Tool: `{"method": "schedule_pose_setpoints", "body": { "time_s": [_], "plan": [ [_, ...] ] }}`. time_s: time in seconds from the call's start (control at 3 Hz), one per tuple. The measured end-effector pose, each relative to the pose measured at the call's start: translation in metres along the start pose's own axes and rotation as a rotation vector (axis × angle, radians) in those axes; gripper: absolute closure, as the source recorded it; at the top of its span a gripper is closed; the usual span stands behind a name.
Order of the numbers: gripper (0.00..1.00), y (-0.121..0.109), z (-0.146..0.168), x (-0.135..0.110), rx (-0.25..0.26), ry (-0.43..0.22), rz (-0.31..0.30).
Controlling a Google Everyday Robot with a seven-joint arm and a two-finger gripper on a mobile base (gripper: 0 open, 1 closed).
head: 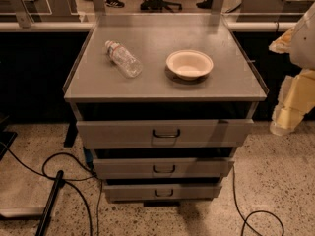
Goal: Open bottom drawer
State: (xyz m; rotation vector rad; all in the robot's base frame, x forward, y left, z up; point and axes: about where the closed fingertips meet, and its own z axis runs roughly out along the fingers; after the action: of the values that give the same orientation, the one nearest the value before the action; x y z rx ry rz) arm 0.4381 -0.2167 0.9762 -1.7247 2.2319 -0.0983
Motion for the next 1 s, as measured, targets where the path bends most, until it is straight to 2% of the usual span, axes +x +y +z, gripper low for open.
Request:
{"method": "schedule_pose_setpoints", "body": {
  "time_s": [0.67,1.0],
  "plan": [
    [0.00,0.005,0.004,0.001,-0.007,-0.006,0.010],
    [0.00,0.033,0.024,-0.004,-0.023,-0.035,0.053]
  ]
}}
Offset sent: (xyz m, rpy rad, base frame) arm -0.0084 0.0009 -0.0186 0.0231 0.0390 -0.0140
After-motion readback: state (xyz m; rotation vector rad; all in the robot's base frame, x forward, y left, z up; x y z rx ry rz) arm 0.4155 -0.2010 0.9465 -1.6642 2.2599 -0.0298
